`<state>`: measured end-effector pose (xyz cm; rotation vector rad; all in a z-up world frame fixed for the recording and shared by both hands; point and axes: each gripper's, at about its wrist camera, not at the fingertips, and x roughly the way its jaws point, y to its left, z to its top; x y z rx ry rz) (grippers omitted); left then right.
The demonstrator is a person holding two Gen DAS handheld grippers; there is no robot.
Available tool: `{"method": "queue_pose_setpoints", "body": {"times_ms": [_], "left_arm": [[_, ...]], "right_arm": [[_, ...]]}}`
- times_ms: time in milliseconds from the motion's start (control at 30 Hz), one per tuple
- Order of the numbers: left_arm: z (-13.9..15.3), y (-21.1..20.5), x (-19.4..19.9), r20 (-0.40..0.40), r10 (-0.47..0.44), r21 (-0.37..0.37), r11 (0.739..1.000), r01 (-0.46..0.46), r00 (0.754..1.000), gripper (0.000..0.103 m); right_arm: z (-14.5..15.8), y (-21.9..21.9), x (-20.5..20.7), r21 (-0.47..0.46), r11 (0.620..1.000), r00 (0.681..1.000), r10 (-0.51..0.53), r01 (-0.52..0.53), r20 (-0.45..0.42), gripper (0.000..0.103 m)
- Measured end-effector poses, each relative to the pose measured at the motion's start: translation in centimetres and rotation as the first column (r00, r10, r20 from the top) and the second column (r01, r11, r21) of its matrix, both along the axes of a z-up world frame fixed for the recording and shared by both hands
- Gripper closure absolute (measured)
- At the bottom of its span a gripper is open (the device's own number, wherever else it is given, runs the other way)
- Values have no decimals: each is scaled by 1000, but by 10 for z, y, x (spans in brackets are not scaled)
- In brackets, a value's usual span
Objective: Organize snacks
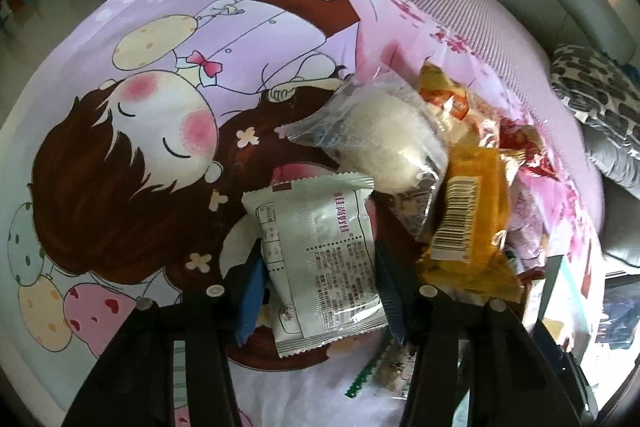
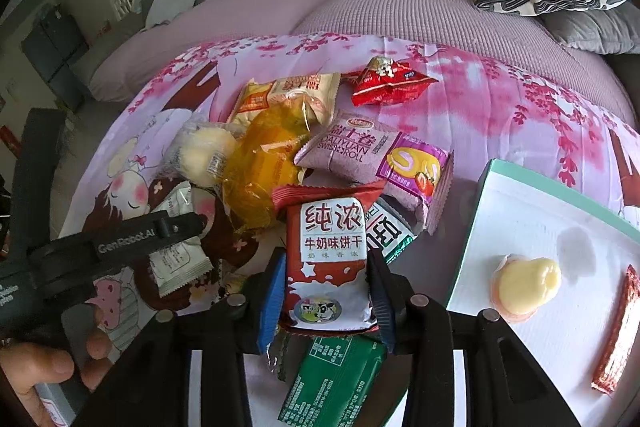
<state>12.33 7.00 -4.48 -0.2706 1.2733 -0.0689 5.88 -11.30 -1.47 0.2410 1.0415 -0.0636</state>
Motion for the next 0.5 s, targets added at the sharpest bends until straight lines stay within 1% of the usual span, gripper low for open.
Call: {"method": "queue_pose_setpoints", "body": {"times_ms": [200,500], "left_arm": [[13,9,2,28,27,-33,999,-26,999,50],[47,29,-6,121,87,-62,995,-80,989,50]], "right_arm": [[7,0,-2,11,1000,1000,-1,1,18,61],[33,-2,-14,32,999,997,-23,20,73,61]]}}
